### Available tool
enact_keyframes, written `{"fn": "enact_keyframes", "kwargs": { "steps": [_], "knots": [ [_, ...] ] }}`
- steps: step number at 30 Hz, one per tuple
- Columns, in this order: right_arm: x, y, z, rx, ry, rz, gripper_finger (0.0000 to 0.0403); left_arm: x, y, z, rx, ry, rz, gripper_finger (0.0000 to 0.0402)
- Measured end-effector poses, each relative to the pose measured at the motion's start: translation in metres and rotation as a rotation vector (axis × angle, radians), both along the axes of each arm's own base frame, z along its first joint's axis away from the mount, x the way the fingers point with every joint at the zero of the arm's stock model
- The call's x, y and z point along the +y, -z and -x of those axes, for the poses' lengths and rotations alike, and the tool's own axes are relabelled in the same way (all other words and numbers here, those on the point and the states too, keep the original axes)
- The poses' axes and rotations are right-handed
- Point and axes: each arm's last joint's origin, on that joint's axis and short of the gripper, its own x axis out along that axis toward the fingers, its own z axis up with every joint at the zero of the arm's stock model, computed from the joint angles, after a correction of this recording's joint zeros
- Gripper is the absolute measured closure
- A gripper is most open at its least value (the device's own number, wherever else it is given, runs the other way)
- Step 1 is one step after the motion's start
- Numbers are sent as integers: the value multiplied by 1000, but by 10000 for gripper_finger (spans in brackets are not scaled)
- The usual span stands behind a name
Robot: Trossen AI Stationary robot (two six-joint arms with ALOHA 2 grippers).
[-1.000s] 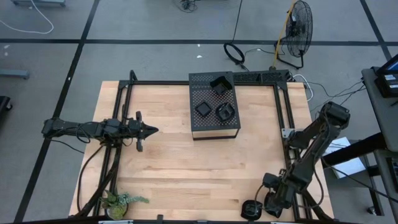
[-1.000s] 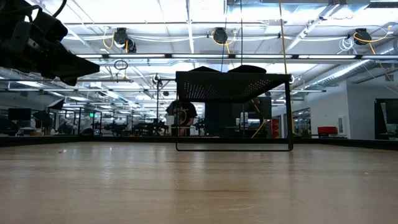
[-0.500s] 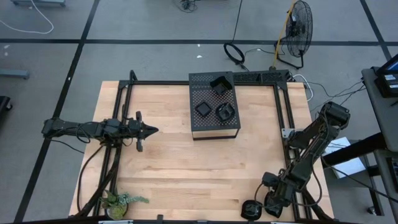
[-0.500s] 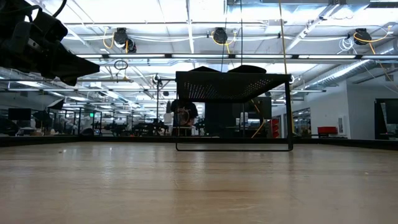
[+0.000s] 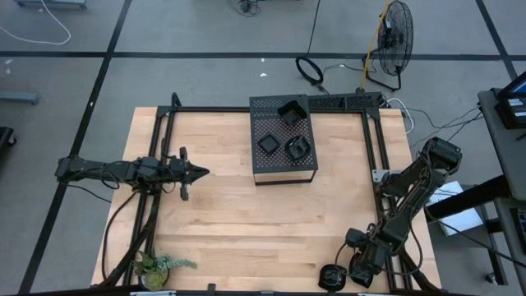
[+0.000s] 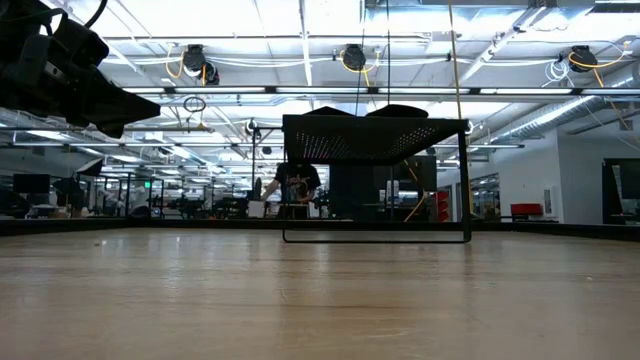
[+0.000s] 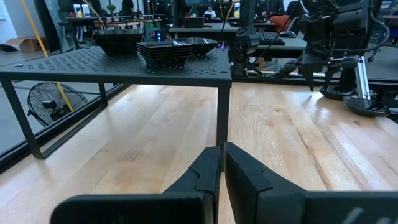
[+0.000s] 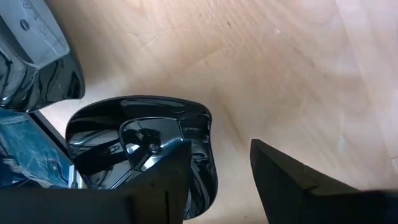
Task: Pick & Place Mini shaped plates
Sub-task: Stack the leaf shaped plate on top of the leaf shaped plate on the shelf
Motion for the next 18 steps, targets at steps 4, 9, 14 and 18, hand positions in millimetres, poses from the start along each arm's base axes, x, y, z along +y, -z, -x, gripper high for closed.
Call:
{"fn": "enact_keyframes", "kwargs": {
  "steps": [4, 9, 14, 18],
  "knots": [
    [0, 0, 0, -2, -2, 0, 273, 0, 0, 0, 0, 0, 0, 376],
    [0, 0, 0, -8, -16, -1, 321, 0, 0, 0, 0, 0, 0, 376],
    [0, 0, -1, -10, -22, -1, 384, 0, 0, 0, 0, 0, 0, 376],
    [-2, -1, -4, -9, 1, -4, 395, 0, 0, 0, 0, 0, 0, 376]
  ]
}}
